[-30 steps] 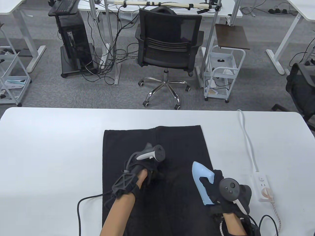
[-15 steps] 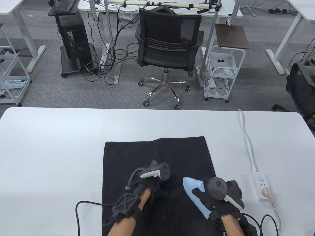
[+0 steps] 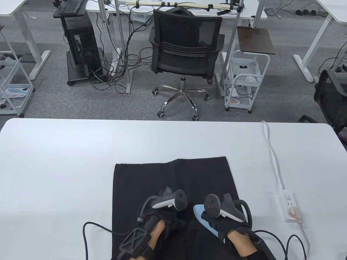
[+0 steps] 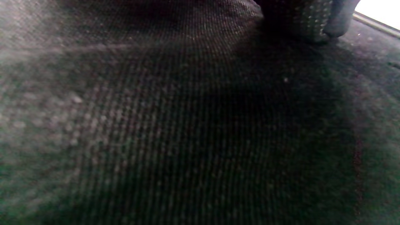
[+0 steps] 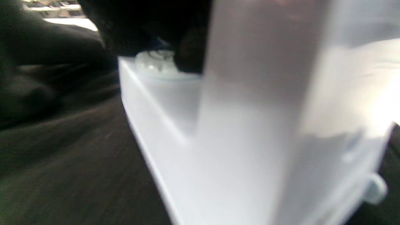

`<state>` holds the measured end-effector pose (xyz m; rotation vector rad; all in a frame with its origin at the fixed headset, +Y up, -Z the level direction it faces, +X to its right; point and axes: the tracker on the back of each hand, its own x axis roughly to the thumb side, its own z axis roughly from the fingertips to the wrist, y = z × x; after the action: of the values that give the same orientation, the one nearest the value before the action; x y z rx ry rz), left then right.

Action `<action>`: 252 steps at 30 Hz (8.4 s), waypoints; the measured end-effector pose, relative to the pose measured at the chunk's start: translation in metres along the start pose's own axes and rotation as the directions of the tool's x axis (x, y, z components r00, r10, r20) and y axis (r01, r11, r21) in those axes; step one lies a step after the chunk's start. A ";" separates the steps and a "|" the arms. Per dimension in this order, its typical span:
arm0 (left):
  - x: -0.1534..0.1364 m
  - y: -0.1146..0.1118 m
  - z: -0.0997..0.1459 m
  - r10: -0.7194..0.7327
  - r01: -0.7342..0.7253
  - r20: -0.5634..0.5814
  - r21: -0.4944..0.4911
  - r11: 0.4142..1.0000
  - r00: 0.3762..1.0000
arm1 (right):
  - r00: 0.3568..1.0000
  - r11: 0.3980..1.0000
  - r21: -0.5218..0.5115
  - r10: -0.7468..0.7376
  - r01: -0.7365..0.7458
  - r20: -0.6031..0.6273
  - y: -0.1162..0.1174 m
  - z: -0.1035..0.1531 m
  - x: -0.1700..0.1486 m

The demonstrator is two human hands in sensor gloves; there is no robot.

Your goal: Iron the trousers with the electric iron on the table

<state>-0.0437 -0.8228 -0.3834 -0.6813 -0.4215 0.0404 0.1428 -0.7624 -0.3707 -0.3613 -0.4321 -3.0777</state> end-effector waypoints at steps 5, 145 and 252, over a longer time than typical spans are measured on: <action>-0.002 -0.001 0.001 0.022 -0.022 0.006 0.015 1.000 1.000 | 0.995 1.000 -0.009 0.012 -0.013 -0.099 -0.021 -0.066 -0.010; -0.012 -0.005 0.007 0.082 -0.083 0.033 0.013 0.996 0.996 | 0.990 0.996 -0.068 0.063 -0.054 0.130 0.018 0.069 0.017; -0.195 -0.021 0.105 0.331 -0.289 -0.247 0.191 0.938 0.911 | 0.999 0.999 -0.007 -0.041 0.041 -0.034 -0.055 -0.173 0.182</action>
<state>-0.2657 -0.8092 -0.3689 -0.5891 -0.0362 0.2749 -0.0757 -0.7533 -0.5058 -0.3036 -0.4339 -3.1206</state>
